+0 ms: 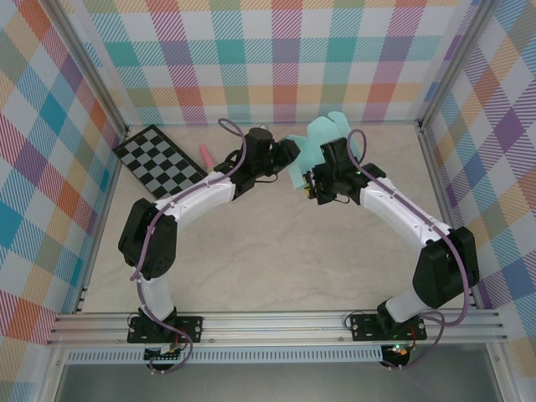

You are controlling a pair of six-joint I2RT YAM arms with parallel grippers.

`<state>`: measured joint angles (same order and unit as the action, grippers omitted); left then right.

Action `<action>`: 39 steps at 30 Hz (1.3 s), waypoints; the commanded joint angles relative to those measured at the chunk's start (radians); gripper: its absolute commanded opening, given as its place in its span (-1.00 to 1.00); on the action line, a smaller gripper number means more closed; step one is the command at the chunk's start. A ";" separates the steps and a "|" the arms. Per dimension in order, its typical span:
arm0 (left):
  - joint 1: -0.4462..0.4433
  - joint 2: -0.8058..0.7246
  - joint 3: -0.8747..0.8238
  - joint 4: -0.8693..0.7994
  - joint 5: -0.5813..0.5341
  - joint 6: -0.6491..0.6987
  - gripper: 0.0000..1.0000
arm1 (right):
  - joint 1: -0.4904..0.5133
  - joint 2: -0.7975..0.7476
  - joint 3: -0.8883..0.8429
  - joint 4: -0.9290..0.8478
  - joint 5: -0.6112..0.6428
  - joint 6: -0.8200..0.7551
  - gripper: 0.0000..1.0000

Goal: Fold the paper box

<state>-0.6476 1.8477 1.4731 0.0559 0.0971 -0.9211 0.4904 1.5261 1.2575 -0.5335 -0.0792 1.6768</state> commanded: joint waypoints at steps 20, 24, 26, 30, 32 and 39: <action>-0.067 -0.067 0.082 0.021 -0.175 -0.244 -0.25 | -0.039 -0.215 0.025 -0.069 0.096 -0.297 0.30; -0.066 -0.047 0.128 0.018 -0.190 -0.265 -0.25 | -0.039 -0.312 -0.005 -0.042 0.181 -0.297 0.32; -0.065 -0.044 0.124 0.038 -0.199 -0.274 -0.25 | -0.042 -0.364 -0.021 -0.043 0.221 -0.295 0.33; -0.062 -0.038 0.117 0.086 -0.224 -0.306 -0.26 | -0.046 -0.484 -0.093 -0.013 0.261 -0.305 0.31; -0.057 -0.035 0.118 0.113 -0.225 -0.334 -0.26 | -0.061 -0.549 -0.184 0.102 0.211 -0.367 0.27; -0.050 -0.025 0.131 0.113 -0.204 -0.516 -0.29 | -0.191 -0.533 -0.606 0.906 -0.053 -0.185 0.28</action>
<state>-0.7044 1.8221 1.5734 0.1127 -0.1062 -1.3262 0.3206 0.9245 0.7338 -0.0463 -0.0147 1.3998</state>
